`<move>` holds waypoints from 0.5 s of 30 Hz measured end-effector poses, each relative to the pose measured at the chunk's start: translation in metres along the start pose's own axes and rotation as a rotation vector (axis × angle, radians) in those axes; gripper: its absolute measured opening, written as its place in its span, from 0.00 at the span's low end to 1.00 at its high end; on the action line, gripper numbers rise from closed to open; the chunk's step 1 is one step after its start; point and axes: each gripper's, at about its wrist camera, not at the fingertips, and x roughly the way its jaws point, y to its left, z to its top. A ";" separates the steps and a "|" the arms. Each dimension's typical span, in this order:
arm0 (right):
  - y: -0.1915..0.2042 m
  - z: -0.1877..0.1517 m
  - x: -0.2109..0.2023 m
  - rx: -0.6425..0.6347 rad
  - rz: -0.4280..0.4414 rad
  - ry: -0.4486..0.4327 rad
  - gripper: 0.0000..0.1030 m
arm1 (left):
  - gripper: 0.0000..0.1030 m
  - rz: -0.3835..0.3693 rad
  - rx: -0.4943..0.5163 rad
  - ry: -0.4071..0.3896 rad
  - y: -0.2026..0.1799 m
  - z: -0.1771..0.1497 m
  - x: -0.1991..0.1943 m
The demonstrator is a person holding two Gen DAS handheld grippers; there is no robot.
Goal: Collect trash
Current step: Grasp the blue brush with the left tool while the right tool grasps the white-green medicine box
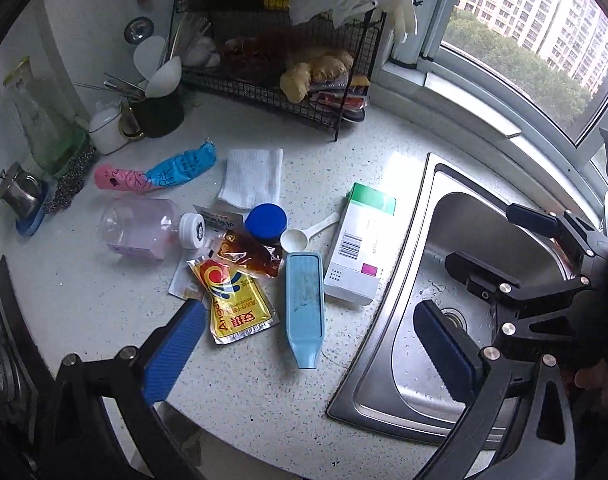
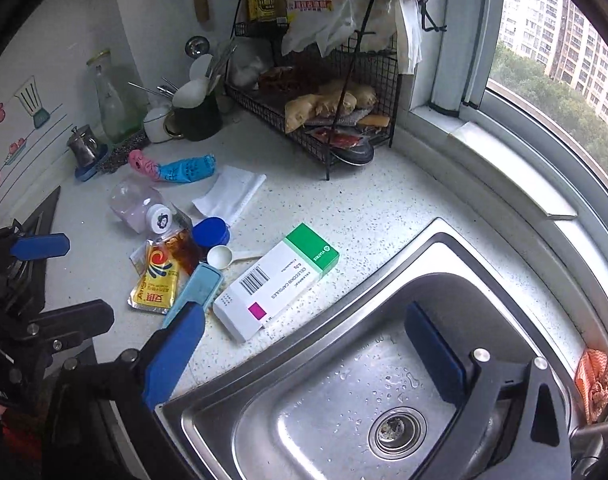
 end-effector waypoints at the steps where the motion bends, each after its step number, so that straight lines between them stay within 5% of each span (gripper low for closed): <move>1: -0.003 0.000 0.006 0.006 0.002 0.011 0.97 | 1.00 0.002 0.001 0.014 0.000 0.002 0.007; 15: -0.034 -0.012 0.074 0.112 0.016 0.169 0.97 | 1.00 0.019 0.044 0.209 0.009 0.005 0.112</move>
